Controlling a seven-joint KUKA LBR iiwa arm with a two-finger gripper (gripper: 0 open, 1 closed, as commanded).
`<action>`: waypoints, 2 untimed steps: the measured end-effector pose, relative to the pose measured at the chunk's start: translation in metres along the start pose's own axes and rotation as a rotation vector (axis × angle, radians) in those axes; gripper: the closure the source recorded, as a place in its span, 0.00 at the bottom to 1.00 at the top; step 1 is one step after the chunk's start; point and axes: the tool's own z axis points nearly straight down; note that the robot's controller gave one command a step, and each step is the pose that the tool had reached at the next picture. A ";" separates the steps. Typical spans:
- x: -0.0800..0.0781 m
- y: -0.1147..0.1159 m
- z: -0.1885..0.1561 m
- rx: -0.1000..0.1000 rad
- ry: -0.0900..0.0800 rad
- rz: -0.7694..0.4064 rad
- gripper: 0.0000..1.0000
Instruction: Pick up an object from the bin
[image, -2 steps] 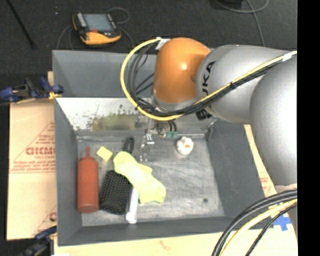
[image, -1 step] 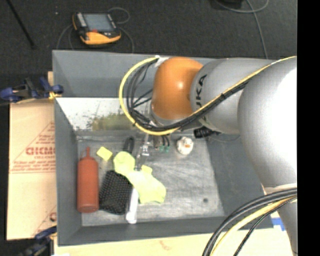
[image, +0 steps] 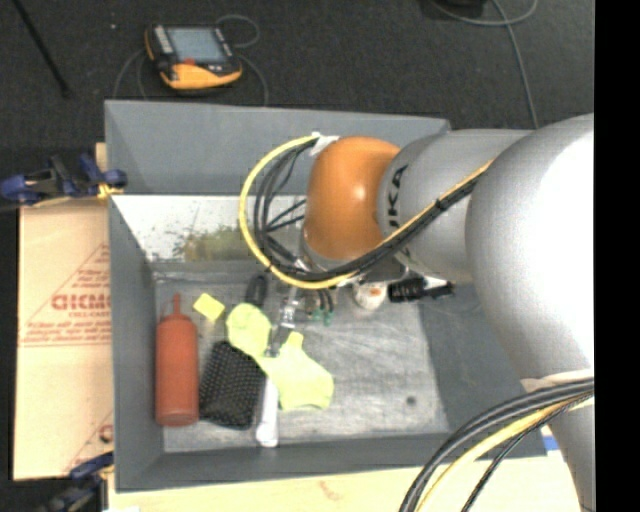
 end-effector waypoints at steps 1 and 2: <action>0.010 0.002 -0.022 0.000 -0.001 -0.019 0.00; 0.019 0.004 0.020 -0.002 -0.002 0.151 0.00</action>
Offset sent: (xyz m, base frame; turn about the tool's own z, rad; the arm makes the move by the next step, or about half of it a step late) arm -0.0246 0.0114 -0.0429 0.2263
